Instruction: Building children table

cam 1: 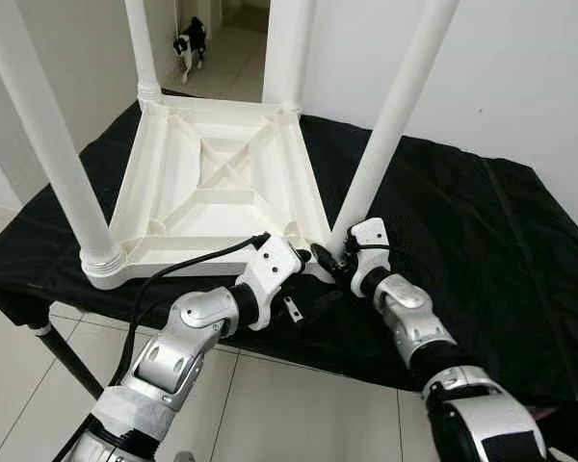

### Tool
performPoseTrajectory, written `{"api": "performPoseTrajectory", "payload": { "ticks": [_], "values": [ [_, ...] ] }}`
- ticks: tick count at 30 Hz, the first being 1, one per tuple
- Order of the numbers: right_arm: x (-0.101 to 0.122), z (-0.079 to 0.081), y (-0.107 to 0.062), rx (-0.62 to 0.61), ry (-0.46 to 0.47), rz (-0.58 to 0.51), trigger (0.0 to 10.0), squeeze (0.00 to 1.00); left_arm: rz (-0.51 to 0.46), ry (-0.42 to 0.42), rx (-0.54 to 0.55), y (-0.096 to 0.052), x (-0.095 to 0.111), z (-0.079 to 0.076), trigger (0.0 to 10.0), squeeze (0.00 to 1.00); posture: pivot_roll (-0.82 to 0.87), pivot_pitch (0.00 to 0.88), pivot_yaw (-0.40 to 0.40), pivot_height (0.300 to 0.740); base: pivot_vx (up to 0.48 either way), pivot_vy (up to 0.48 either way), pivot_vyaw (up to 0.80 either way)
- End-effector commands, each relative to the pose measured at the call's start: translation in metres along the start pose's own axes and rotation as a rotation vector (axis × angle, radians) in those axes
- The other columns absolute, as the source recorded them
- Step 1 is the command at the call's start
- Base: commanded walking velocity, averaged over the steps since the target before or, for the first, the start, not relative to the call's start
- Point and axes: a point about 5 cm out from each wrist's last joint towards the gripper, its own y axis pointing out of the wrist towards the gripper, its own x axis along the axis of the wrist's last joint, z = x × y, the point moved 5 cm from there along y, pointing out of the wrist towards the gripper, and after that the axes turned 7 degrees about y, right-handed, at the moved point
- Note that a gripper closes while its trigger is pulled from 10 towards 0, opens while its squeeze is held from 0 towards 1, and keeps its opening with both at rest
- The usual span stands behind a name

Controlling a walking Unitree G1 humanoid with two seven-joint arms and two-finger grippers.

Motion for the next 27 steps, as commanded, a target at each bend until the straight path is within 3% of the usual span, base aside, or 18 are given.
{"api": "performPoseTrajectory", "payload": {
  "ticks": [1,9,11,20,21,22,24,25,27],
  "values": [
    [-0.020,-0.016,-0.010,-0.144,0.060,0.057,0.0,0.00,0.004,-0.005,-0.018,0.001,0.000,-0.004,10.0,0.00,0.00,0.000,-0.075,0.740,0.000,0.000,0.00],
    [-0.024,-0.005,-0.016,-0.283,0.069,0.032,0.0,0.00,0.004,-0.006,-0.023,0.001,-0.001,-0.005,10.0,0.00,-0.01,0.000,-0.072,0.740,0.000,0.000,0.00],
    [-0.027,-0.001,-0.020,-0.393,0.080,0.033,0.0,0.00,0.004,-0.008,-0.026,0.001,-0.001,-0.006,10.0,0.00,-0.01,0.000,-0.072,0.740,0.000,0.000,0.00],
    [-0.018,0.001,-0.018,-0.392,0.095,0.007,0.0,0.00,0.005,-0.008,-0.027,0.001,-0.001,-0.005,10.0,0.00,-0.01,0.000,-0.074,0.740,0.000,0.000,0.00],
    [-0.017,0.002,-0.018,-0.382,0.106,0.002,10.0,0.00,0.005,-0.009,-0.024,0.000,-0.001,-0.005,10.0,0.00,-0.01,0.000,-0.074,0.740,0.000,0.000,0.00],
    [-0.016,0.003,-0.018,-0.369,0.114,-0.010,10.0,0.08,0.006,-0.010,-0.022,0.000,-0.001,-0.005,10.0,0.00,-0.01,0.000,-0.074,0.740,0.000,0.000,0.00],
    [-0.014,0.004,-0.018,-0.365,0.116,-0.016,10.0,0.08,0.007,-0.010,-0.021,0.000,-0.001,-0.005,10.0,0.00,-0.01,0.000,-0.074,0.740,0.000,0.000,0.00],
    [-0.011,0.004,-0.020,-0.355,0.121,-0.033,10.0,1.00,0.006,-0.011,-0.020,0.000,-0.001,-0.006,10.0,0.00,0.00,0.000,-0.087,0.740,0.000,0.000,0.00],
    [-0.008,0.004,-0.023,-0.342,0.115,-0.051,10.0,1.00,0.006,-0.011,-0.020,0.000,-0.001,-0.006,10.0,0.00,0.00,0.000,-0.088,0.740,0.000,0.000,0.00]
  ]
}}
